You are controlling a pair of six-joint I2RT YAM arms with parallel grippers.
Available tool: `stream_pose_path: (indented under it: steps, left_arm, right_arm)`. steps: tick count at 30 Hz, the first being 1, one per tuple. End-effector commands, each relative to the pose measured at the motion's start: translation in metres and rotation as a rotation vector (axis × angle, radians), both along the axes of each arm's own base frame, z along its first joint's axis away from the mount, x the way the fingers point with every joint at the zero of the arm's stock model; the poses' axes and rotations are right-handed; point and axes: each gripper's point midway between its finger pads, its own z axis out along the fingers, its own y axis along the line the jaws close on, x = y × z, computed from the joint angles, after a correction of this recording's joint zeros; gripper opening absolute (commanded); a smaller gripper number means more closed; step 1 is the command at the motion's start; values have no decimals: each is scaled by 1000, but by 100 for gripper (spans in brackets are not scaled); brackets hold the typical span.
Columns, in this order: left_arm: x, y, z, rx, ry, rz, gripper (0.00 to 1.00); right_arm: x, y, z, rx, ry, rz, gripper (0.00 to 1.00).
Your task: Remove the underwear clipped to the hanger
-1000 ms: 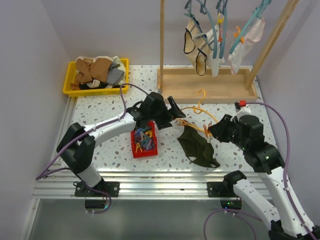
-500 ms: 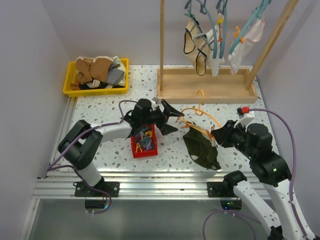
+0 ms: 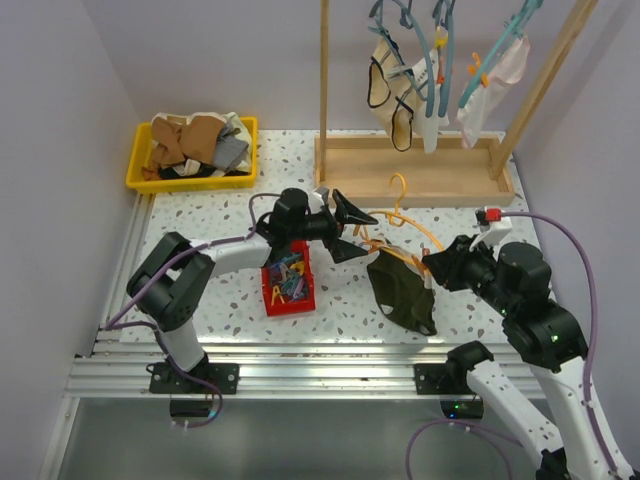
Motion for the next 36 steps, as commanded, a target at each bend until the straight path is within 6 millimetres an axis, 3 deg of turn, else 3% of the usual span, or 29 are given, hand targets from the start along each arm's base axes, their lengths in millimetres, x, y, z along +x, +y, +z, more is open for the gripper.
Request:
stream_pose_path:
  steps: [1, 4, 9, 12, 20, 21, 27, 30, 36]
  left_arm:
    - [-6, 0, 11, -32, -20, -42, 100]
    - [-10, 1, 11, -33, -14, -50, 100]
    - [-10, 7, 32, -52, -56, -39, 100]
    - [-8, 7, 35, -44, -70, -41, 100]
    - [2, 1, 13, -18, -28, -31, 100]
    - [6, -2, 19, -23, -42, -34, 100]
    - [16, -10, 13, -12, -26, -34, 99]
    - [17, -10, 11, -30, -16, -23, 94]
    - [16, -10, 22, -79, -41, -19, 67]
  right_arm:
    - [5, 3, 36, 23, -109, 18, 0]
    - [6, 2, 40, 18, -118, 16, 0]
    - [7, -8, 42, -35, -130, -16, 0]
    - [9, -8, 43, -44, -132, -18, 0]
    - [9, 2, 50, 23, -149, 11, 0]
    - [8, 3, 51, 32, -153, 15, 0]
    - [9, 11, 55, 92, -159, 28, 0]
    - [8, 13, 56, 99, -155, 37, 0]
    - [8, 4, 50, 58, -149, 8, 0]
